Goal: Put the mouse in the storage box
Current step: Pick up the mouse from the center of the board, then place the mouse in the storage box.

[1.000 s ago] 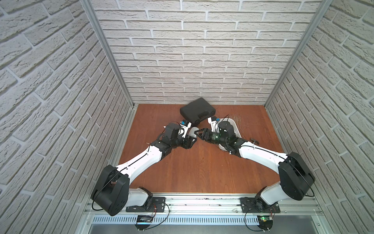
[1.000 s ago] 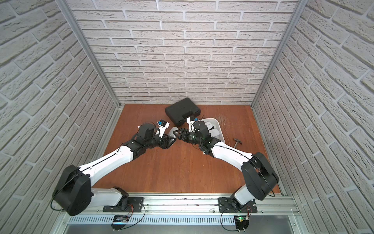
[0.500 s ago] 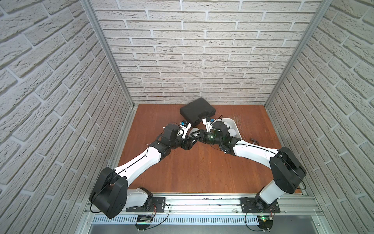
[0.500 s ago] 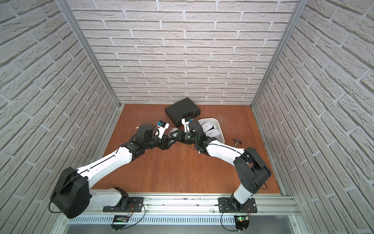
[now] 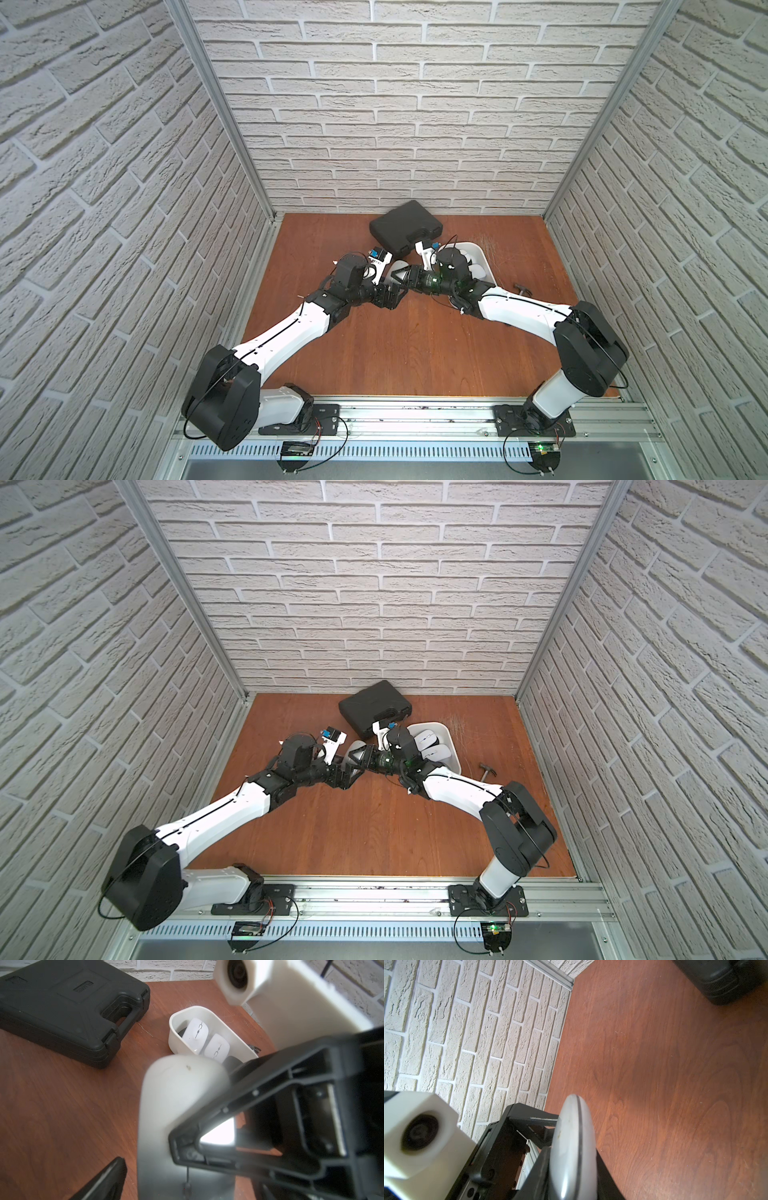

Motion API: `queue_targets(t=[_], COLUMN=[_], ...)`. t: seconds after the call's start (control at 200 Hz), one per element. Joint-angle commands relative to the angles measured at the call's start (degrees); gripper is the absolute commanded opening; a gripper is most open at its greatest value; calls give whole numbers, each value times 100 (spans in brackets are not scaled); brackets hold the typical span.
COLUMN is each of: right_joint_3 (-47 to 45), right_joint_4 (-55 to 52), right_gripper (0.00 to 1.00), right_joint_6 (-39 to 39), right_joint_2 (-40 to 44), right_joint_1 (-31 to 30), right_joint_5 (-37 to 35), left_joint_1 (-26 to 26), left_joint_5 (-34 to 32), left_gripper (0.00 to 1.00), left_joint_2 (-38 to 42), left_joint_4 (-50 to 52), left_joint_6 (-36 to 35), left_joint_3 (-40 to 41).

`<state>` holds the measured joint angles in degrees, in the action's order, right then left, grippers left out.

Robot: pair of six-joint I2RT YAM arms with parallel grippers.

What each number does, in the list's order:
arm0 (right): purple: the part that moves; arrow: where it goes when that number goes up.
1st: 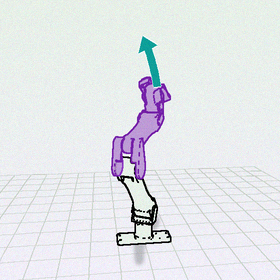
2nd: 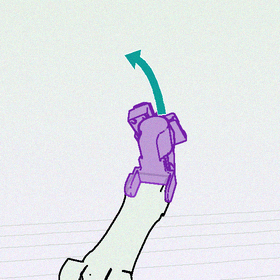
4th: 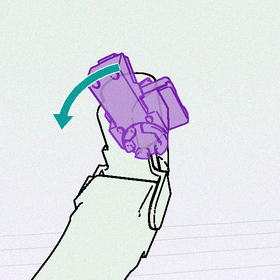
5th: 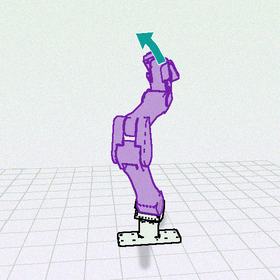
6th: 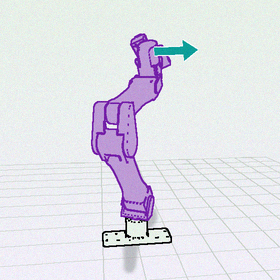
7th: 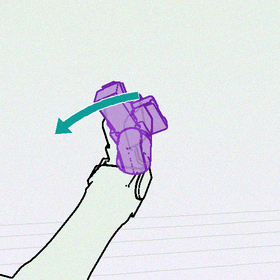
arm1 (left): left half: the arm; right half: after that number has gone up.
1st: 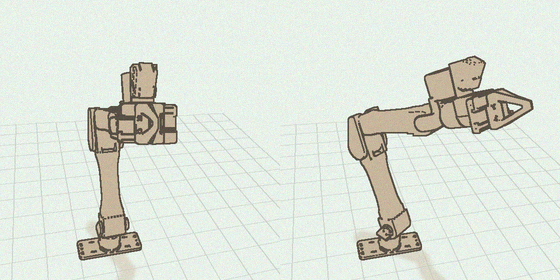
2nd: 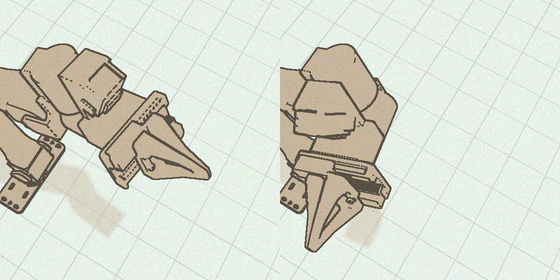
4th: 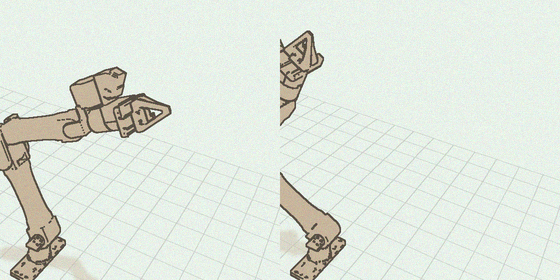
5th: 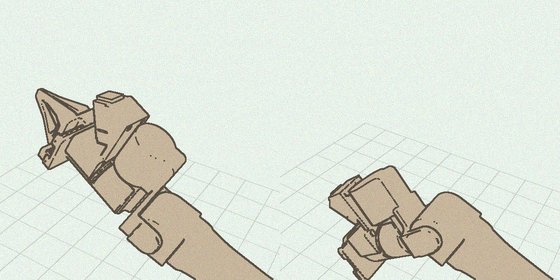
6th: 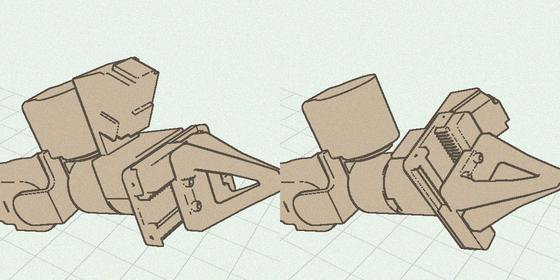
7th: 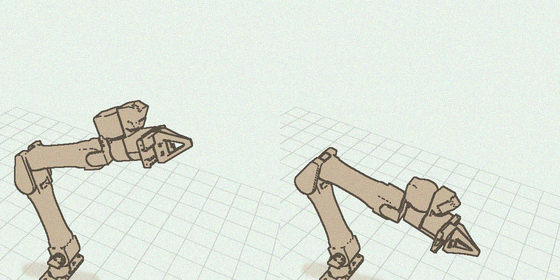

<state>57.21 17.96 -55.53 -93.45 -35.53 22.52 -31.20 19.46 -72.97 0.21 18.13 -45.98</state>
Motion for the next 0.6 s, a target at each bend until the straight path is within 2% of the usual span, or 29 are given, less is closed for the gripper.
queue_targets(t=[0.0,0.175,0.32,0.595], right_joint_3=[124,95,50,-605], right_joint_4=[226,103,-139,-405], right_gripper=[13,13,12,12], right_joint_6=[161,339,557,656], right_joint_2=[-7,110,323,967], right_joint_1=[-68,78,436,2101], right_joint_5=[-29,-146,-226,-45], left_joint_1=[21,24,56,251], left_joint_5=[-165,-494,-861,-1052], left_gripper=[98,98,98,98], left_joint_2=[280,555,774,990], left_joint_4=[-226,-82,111,217], left_joint_6=[33,50,83,180], left_joint_3=[89,177,213,448])
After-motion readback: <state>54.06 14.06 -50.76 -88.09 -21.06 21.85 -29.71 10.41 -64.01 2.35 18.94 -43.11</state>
